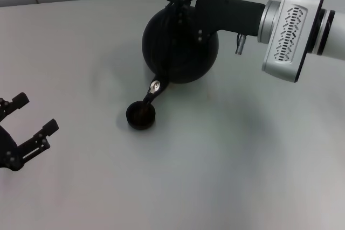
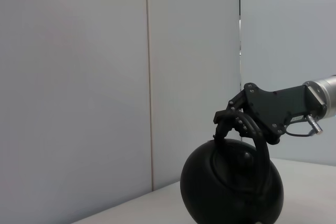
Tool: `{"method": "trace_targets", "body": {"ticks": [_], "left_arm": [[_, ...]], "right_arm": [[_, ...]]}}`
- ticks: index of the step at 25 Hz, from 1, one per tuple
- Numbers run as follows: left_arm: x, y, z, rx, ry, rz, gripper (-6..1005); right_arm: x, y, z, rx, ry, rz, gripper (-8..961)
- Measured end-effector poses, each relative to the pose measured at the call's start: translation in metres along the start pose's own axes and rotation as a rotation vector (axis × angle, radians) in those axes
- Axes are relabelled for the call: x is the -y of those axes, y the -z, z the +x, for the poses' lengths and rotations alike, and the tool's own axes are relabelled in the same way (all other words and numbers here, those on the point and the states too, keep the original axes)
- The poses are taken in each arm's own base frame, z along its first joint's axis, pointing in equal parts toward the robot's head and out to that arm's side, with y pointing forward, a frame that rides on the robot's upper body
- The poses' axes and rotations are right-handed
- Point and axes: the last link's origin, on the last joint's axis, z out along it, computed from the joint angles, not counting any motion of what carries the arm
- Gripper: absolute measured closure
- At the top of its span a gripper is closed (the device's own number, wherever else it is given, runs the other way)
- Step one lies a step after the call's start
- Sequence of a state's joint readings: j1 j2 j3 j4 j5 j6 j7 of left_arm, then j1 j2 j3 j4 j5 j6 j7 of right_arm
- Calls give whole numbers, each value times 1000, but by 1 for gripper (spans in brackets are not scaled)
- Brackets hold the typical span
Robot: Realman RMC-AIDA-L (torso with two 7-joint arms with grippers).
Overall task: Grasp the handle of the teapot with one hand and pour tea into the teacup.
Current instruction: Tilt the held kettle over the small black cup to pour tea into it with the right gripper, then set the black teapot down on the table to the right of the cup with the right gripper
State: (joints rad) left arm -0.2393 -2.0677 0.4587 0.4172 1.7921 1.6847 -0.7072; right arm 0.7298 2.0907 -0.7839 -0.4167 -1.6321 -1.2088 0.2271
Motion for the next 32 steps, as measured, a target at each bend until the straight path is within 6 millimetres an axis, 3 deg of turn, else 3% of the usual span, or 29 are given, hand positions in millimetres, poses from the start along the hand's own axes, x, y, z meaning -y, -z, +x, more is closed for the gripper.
{"method": "trace_targets", "body": {"ticks": [8, 17, 26, 32], "left_arm": [[0, 0, 1, -6, 0, 4, 195], [0, 2, 0, -6, 4, 7, 195], [1, 3, 3, -17, 1, 11, 195], [1, 2, 3, -20, 0, 9, 195]], "right_arm": [[2, -1, -1, 5, -26, 13, 873], [2, 11, 5, 0, -237, 80, 874], [-1, 41, 20, 15, -566, 252, 873], [-5, 48, 23, 17, -676, 272, 873]]}}
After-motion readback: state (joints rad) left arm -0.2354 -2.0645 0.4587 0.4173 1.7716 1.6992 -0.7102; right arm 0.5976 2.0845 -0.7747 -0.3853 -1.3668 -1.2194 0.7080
